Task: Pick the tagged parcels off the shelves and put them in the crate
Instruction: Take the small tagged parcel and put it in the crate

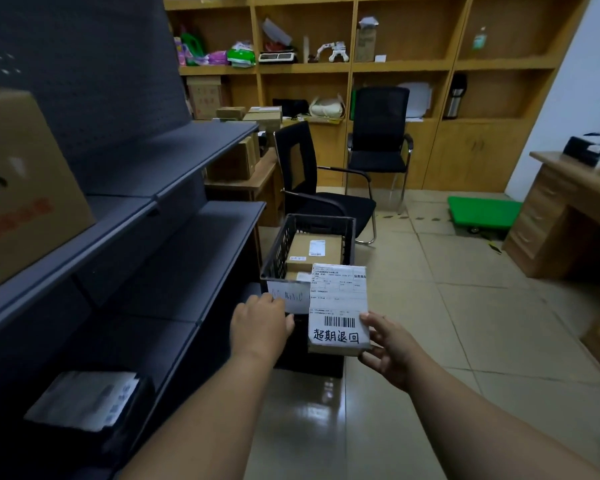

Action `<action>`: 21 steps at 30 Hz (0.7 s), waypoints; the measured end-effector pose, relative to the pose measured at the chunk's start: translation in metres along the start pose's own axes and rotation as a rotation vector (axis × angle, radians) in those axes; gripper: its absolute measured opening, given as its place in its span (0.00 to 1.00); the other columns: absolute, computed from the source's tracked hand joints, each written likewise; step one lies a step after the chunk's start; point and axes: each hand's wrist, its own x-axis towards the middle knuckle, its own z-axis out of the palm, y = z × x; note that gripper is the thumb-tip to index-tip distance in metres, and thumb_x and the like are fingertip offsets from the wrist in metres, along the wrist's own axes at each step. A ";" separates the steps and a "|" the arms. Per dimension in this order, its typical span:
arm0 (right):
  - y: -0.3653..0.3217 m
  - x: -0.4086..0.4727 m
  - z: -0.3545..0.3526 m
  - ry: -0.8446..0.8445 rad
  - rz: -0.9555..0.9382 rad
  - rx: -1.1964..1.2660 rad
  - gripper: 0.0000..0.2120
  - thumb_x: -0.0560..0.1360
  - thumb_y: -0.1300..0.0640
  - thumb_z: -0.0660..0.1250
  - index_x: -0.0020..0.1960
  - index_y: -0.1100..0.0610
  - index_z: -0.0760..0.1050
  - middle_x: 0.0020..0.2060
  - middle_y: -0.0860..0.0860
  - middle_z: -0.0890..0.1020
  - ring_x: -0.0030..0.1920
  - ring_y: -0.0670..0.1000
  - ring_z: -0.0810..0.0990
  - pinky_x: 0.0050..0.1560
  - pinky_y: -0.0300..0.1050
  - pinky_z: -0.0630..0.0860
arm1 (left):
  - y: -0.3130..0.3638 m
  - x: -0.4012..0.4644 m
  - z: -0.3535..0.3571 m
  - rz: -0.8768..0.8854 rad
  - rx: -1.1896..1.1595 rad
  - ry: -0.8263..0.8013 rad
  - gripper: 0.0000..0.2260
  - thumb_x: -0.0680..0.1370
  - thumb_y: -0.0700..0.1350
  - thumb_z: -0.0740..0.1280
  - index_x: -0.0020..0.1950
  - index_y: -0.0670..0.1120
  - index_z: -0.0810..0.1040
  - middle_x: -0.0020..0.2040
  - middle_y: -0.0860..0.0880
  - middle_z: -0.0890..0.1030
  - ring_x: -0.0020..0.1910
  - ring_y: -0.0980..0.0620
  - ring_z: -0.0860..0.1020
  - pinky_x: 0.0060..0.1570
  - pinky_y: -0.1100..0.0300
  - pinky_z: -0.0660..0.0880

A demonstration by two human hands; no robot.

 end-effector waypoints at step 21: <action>-0.105 0.293 0.038 0.029 0.069 0.012 0.10 0.74 0.56 0.66 0.55 0.54 0.75 0.31 0.48 0.84 0.31 0.48 0.80 0.34 0.39 0.72 | -0.014 0.302 0.082 -0.022 0.021 -0.045 0.15 0.79 0.54 0.56 0.54 0.47 0.76 0.53 0.49 0.78 0.53 0.47 0.75 0.47 0.55 0.68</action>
